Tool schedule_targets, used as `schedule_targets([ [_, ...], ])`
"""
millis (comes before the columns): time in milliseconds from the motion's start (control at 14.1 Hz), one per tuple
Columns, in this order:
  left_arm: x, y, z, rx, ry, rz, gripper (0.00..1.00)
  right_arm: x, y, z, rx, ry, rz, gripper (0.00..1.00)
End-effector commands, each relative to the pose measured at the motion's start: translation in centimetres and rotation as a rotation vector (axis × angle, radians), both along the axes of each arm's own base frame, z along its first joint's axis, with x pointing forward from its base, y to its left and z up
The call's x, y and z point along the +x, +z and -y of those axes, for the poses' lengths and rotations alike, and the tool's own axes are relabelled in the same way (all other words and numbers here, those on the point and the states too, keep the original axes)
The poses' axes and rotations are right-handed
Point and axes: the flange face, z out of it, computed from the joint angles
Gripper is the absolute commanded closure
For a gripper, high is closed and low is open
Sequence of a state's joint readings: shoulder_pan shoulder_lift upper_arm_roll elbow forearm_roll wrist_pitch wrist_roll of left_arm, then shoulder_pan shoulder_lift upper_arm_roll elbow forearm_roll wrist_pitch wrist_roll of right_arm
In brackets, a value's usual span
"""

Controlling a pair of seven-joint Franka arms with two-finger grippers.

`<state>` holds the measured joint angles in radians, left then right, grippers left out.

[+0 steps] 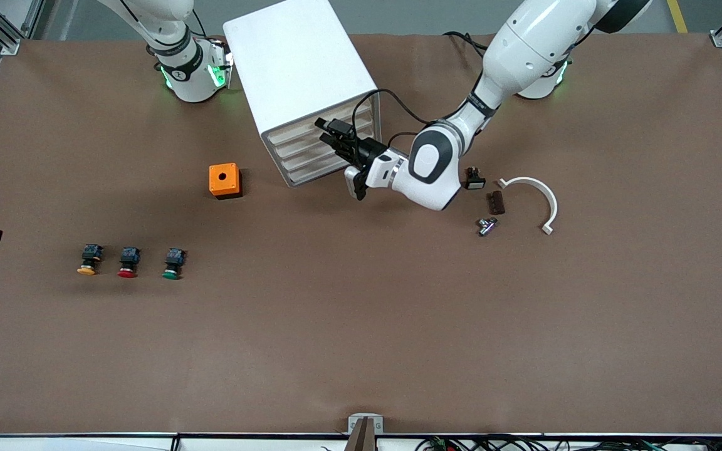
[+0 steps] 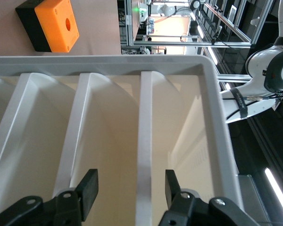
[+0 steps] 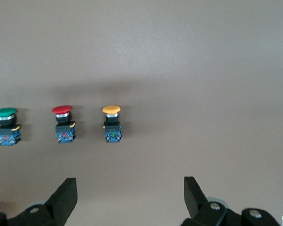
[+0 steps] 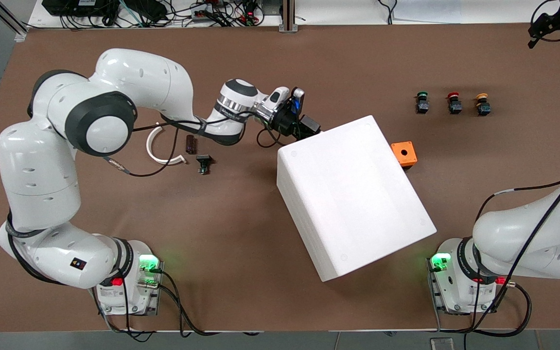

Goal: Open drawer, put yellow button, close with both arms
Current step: 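Grasp the drawer front with the left gripper while the right gripper reaches the yellow button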

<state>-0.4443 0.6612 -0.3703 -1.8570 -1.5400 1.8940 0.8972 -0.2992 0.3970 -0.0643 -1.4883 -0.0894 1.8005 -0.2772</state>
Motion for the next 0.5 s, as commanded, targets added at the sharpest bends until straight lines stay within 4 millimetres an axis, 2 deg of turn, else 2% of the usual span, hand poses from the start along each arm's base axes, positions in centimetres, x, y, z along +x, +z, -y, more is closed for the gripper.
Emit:
schedule_targets([
  [0,-1.5,0.3,0.7,0.003,0.029,0.021,0.37,0.7,-2.9,0.5,-0.003,0.020,-0.014,0.00],
  [284,-1.9,1.0,0.4,0.008,0.028,0.020,0.42,0.3,-7.8,0.1,0.012,0.031,-0.037,0.00],
  [425,-2.8,1.6,0.9,-0.011,0.040,-0.006,0.45,-0.1,-9.8,-0.2,0.013,0.038,-0.032,0.00],
])
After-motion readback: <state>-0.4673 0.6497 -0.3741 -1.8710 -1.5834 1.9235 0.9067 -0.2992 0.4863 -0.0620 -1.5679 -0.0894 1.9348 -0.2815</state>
